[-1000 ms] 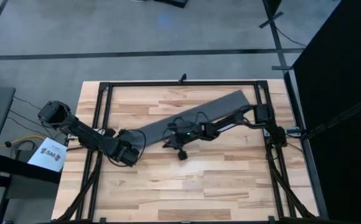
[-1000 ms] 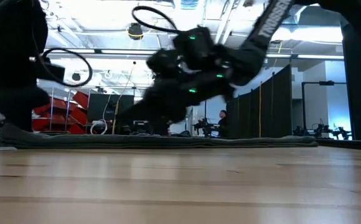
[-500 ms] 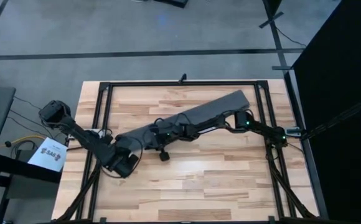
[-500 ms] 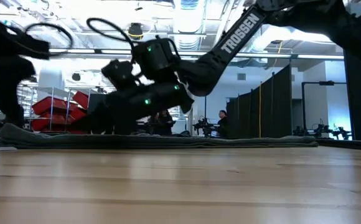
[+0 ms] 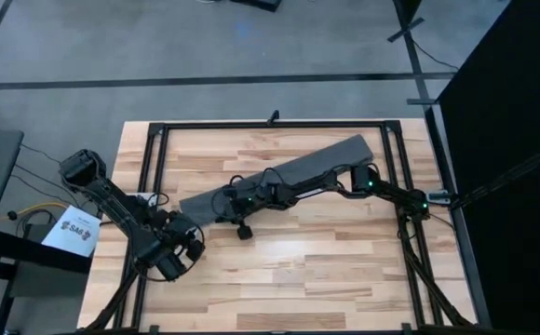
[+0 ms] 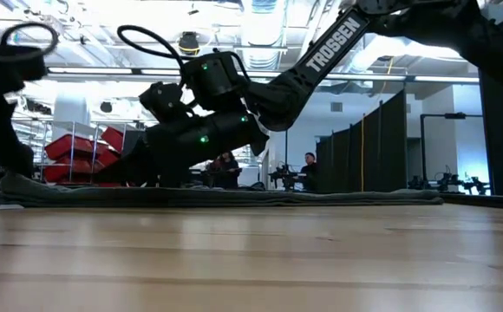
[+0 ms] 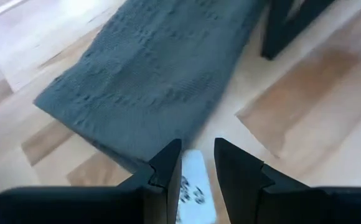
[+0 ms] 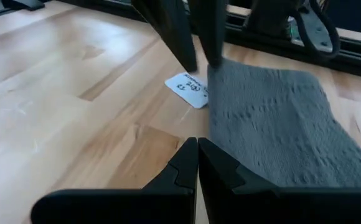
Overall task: Roll towel
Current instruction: Roll the gray towel
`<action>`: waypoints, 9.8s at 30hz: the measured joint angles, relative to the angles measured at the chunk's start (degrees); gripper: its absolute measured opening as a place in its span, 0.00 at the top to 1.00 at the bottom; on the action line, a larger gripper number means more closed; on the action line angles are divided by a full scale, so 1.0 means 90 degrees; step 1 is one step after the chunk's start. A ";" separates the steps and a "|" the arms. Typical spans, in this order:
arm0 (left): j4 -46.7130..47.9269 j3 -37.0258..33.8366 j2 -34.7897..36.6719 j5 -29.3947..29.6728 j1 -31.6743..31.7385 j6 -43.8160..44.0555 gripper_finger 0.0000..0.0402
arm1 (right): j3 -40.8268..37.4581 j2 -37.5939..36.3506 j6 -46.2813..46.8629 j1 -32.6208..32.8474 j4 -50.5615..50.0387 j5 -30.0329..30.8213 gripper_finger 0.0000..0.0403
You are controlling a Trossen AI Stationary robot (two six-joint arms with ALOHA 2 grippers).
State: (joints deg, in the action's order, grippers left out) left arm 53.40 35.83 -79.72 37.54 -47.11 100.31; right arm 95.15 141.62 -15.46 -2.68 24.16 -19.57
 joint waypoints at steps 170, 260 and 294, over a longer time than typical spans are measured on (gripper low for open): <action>-0.1801 0.0119 -0.1620 0.0836 -0.1209 -0.0085 0.80 | 0.2526 0.1682 0.0002 0.1351 -0.0818 0.0554 1.00; -0.2630 0.0479 -0.1016 0.0370 -0.2652 -0.0549 0.80 | -0.3042 -0.3246 0.0375 0.0838 -0.3432 0.1724 1.00; -0.1995 -0.0323 -0.0169 -0.0692 -0.2034 -0.0068 0.80 | -0.6025 -0.5411 0.1506 0.0664 -0.3824 0.2737 1.00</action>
State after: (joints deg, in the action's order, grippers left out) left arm 35.45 32.93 -81.24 31.31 -65.42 99.70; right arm 40.93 92.92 -1.91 3.30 -10.26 5.06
